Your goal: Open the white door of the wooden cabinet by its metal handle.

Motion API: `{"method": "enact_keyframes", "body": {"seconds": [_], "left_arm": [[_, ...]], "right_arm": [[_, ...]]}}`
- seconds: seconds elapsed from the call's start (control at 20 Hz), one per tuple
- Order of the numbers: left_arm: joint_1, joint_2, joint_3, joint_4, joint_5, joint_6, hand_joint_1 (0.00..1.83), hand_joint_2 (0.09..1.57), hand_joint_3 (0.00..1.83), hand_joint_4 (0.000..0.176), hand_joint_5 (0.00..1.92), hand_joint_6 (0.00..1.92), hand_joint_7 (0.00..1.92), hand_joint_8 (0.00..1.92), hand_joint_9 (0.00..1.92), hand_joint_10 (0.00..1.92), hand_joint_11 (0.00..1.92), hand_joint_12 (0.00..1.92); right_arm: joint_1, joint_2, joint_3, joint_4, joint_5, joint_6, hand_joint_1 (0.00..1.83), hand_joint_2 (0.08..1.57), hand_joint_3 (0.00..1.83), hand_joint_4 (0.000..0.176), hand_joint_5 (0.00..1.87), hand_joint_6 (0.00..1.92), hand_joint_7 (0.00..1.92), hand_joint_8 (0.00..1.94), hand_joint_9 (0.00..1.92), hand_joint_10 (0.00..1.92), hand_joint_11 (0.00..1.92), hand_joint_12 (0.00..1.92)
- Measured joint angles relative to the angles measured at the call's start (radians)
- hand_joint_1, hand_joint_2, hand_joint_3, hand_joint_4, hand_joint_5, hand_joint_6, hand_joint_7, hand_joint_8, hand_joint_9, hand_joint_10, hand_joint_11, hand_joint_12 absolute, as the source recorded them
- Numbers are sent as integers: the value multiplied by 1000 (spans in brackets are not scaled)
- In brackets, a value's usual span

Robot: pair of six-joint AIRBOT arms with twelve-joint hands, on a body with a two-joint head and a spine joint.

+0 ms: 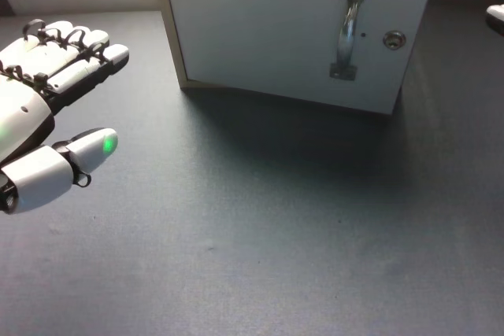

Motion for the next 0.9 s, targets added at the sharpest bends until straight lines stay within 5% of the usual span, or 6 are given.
{"method": "enact_keyframes", "body": {"seconds": [0.4, 0.9], "left_arm": [[0, 0, 0, 2, -2, -3, 0, 1570, 16, 0, 118, 0, 49, 0, 43, 1, 13, 102], [-3, 0, 2, 3, -1, -3, 0, 1571, 42, 0, 118, 0, 46, 0, 39, 0, 23, 84]], "right_arm": [[114, -71, 100, -30, -150, -1, 0, 1246, 0, 0, 0, 0, 0, 0, 0, 0, 0, 0], [218, -149, 174, -85, -281, -6, 0, 1246, 0, 6, 0, 0, 0, 0, 0, 0, 0, 0]]}}
